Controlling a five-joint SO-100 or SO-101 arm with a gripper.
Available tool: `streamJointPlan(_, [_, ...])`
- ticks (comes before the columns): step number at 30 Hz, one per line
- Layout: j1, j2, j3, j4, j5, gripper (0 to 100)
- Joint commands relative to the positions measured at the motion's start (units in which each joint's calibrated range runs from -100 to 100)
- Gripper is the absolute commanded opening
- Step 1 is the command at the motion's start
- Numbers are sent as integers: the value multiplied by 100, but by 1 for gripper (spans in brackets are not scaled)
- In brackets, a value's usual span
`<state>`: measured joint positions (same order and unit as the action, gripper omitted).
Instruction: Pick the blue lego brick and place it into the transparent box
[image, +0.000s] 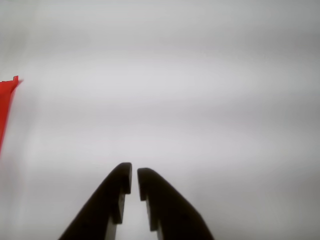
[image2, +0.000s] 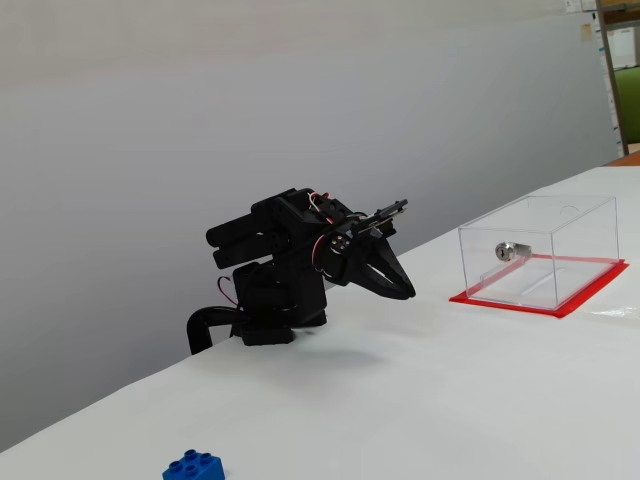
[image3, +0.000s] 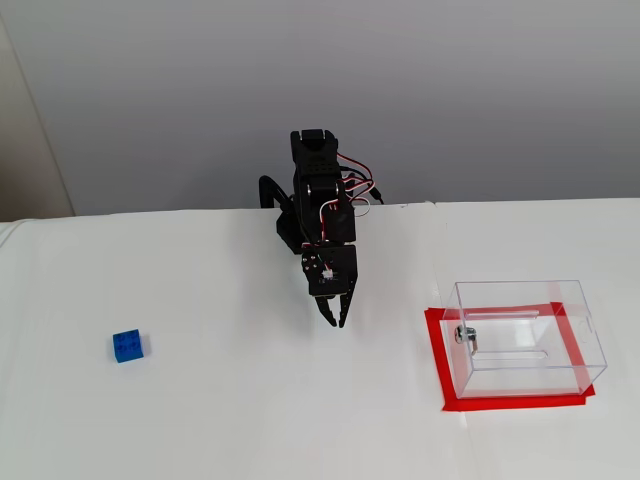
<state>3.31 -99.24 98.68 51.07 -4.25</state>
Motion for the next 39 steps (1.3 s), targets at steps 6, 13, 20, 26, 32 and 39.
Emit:
streamJointPlan(6, [-47,-51,69,-33,-19,1])
streamJointPlan(13, [-47,-51,69,-33,-19,1])
streamJointPlan(20, [-47,-51,69,-42,-19,2])
streamJointPlan(26, [-24,-8,69,-85,13,1])
streamJointPlan(32, [-32,60,-121,-77,23,1])
streamJointPlan(39, [-61,1188,-1387,-85,23,2])
